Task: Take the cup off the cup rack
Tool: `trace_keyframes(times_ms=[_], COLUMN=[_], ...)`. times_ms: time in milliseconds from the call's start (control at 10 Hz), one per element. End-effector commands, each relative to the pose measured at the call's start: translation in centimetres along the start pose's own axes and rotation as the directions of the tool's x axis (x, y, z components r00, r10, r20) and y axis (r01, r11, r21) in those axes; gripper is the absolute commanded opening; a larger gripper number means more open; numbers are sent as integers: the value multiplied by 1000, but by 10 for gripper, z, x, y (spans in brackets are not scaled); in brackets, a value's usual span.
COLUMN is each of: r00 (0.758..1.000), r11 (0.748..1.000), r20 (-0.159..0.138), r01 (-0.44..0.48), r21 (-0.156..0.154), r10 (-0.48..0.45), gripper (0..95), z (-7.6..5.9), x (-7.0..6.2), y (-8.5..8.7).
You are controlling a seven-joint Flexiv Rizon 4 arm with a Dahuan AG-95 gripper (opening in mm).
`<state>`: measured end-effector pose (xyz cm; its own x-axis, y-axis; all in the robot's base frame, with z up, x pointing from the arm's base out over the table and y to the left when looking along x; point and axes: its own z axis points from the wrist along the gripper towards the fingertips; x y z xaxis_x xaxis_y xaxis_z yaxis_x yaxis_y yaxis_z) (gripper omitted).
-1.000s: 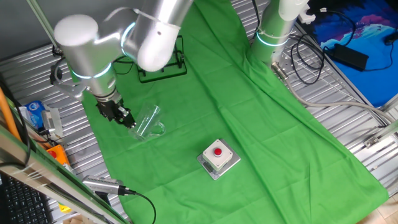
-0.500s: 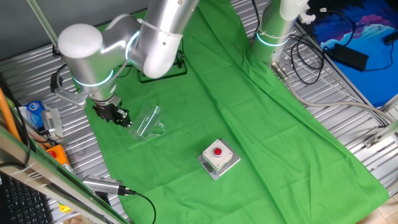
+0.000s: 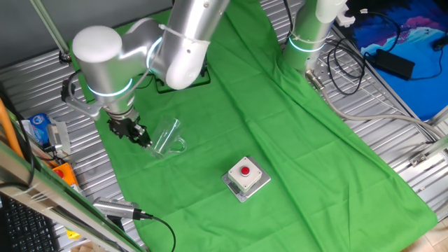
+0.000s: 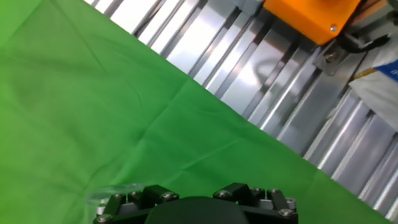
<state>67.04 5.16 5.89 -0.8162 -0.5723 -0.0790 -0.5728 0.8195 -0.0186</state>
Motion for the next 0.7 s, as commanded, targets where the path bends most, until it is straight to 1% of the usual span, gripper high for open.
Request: trace_keyframes(times_ms=[100, 200, 300, 500, 600, 700], r00=[1000, 1000, 999, 997, 996, 995], r11=[1000, 1000, 999, 997, 996, 994], r20=[2, 3, 9, 15, 16, 21], r01=[-15, -22, -45, -74, -83, -98], r21=[4, 3, -8, -24, -29, -43], r10=[15, 22, 45, 75, 83, 99], gripper=[760, 760, 760, 760, 760, 760], z=[3, 4, 5, 7, 7, 7], x=[0, -1, 0, 2, 4, 8], y=[7, 10, 16, 23, 26, 30])
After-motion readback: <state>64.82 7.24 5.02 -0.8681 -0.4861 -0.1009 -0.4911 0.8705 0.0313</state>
